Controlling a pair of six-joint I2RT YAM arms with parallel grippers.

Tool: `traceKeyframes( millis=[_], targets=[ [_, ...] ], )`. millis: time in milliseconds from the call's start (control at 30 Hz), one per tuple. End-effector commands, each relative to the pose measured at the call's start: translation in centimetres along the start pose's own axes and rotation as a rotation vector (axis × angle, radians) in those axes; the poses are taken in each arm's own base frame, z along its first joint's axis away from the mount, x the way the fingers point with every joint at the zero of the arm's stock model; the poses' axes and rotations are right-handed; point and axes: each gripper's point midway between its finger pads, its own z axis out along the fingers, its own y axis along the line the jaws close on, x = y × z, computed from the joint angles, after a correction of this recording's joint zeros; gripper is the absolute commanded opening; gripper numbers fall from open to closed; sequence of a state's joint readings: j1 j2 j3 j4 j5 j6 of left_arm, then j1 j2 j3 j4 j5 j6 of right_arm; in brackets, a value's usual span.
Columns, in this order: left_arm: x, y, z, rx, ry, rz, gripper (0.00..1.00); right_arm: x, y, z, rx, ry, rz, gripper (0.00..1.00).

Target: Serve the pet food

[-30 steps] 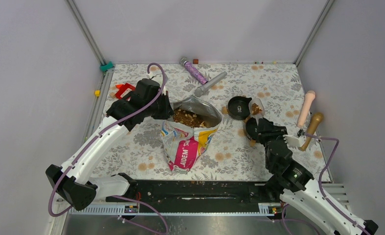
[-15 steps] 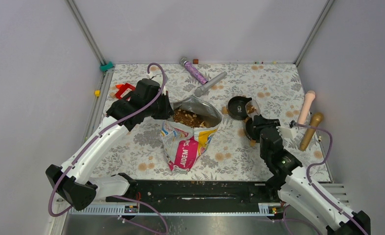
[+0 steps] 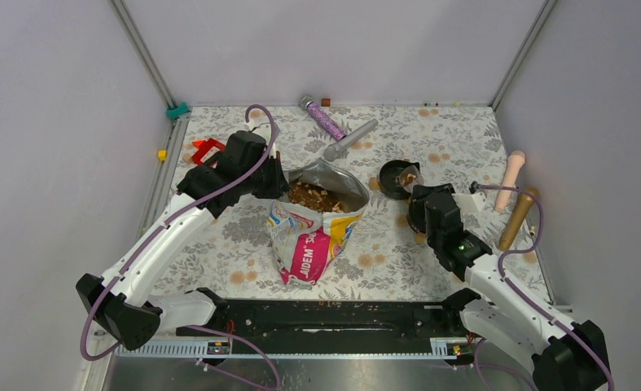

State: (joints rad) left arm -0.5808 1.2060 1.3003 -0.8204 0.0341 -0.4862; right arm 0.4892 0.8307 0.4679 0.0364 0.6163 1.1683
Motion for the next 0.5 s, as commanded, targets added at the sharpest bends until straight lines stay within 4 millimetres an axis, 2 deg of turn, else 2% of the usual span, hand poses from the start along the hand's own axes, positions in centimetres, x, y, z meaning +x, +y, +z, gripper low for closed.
traceKeyframes(
  millis=[0,467],
  targets=[
    [-0.89,-1.47,-0.55,0.065,-0.032,0.002,0.0,-2.01,3.1,-0.13,-0.051,-0.046,-0.02,0.0],
    [-0.74,-1.58,-0.51,0.071,-0.025,0.004,0.0,-1.67,3.11,0.32,0.007,-0.006,-0.219,0.0]
  ],
)
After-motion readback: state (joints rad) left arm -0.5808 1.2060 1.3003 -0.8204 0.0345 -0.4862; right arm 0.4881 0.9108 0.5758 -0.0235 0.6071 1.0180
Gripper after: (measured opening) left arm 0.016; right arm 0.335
